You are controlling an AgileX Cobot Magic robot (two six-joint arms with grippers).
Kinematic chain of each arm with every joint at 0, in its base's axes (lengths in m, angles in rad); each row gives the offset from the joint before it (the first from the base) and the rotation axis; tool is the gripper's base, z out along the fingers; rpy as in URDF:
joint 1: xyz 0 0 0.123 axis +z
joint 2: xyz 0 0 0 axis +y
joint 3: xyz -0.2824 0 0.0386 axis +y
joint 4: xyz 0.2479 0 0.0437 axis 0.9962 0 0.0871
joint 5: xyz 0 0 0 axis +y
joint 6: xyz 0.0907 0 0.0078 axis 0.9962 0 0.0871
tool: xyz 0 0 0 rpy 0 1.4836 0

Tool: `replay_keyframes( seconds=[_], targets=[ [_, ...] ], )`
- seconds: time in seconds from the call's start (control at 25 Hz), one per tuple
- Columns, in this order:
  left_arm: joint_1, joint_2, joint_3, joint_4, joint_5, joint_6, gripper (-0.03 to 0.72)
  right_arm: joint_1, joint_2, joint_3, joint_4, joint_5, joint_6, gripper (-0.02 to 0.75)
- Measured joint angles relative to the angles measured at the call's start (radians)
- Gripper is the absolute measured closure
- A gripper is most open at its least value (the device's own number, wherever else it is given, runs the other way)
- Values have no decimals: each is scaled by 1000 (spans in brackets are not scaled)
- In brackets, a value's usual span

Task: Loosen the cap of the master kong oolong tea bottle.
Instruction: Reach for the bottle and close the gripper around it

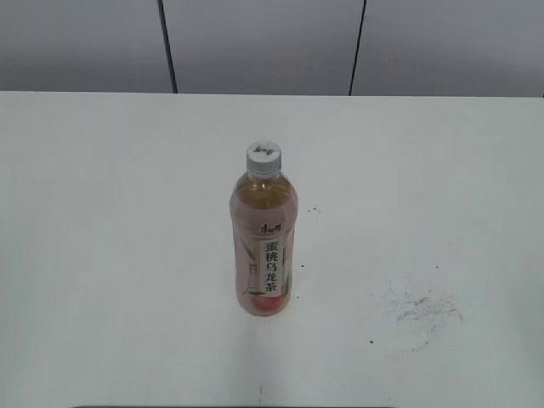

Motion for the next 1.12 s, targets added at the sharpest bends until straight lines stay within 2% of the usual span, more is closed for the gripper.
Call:
replay_keyframes(
  seconds=[1.12],
  targets=[
    [0,0,0,0,0,0,449,0,0,0,0,0,0,183]
  ],
)
